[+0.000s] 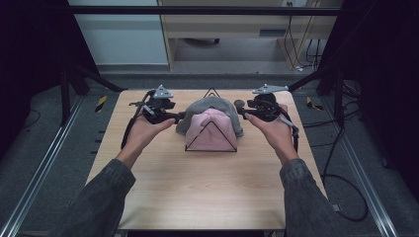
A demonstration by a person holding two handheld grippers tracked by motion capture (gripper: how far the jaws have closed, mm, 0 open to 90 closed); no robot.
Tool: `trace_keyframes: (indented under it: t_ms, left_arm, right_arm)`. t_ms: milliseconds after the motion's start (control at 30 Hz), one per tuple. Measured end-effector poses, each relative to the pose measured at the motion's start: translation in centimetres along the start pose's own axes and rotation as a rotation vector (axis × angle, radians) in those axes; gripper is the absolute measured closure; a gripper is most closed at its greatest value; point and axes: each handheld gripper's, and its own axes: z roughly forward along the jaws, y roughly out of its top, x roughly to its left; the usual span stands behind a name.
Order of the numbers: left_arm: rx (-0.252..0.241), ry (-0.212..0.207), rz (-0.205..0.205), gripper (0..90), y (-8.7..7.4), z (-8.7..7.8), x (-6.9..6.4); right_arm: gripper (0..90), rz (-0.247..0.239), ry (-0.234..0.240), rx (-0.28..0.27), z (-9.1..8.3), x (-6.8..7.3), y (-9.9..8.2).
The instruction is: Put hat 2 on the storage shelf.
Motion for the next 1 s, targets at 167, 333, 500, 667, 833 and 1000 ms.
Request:
trace_keyframes:
  t_ms: [167, 333, 500, 667, 833, 1000]
  left_arm:
    - [0.027, -0.013, 0.022, 19.5, -2.3, -2.0, -0.9]
    - [0.072, -0.056, 0.016, 10.5, -5.8, -2.6, -1.7]
    - [0.111, -0.088, 0.006, 7.6, -9.1, -2.4, -2.7]
    - [0.154, -0.087, 0.003, 7.0, -11.4, -2.2, -3.1]
    - [0.224, -0.098, -0.024, 7.1, -14.6, -1.9, -3.4]
    - [0.294, -0.111, -0.032, 7.0, -16.3, -1.6, -3.2]
  right_arm:
    - [34.1, -0.010, -0.031, -0.011, -2.2, 0.3, -1.4]
    - [26.3, -0.009, -0.055, 0.009, -3.3, 0.5, -4.1]
    - [19.9, 0.005, -0.059, 0.029, -3.7, 1.3, -7.3]
    - [14.5, 0.033, -0.061, 0.083, -3.3, 1.8, -10.6]
    - [11.4, 0.075, -0.031, 0.147, -2.5, 1.9, -13.9]
    - [10.5, 0.093, -0.025, 0.232, -1.6, 1.9, -16.0]
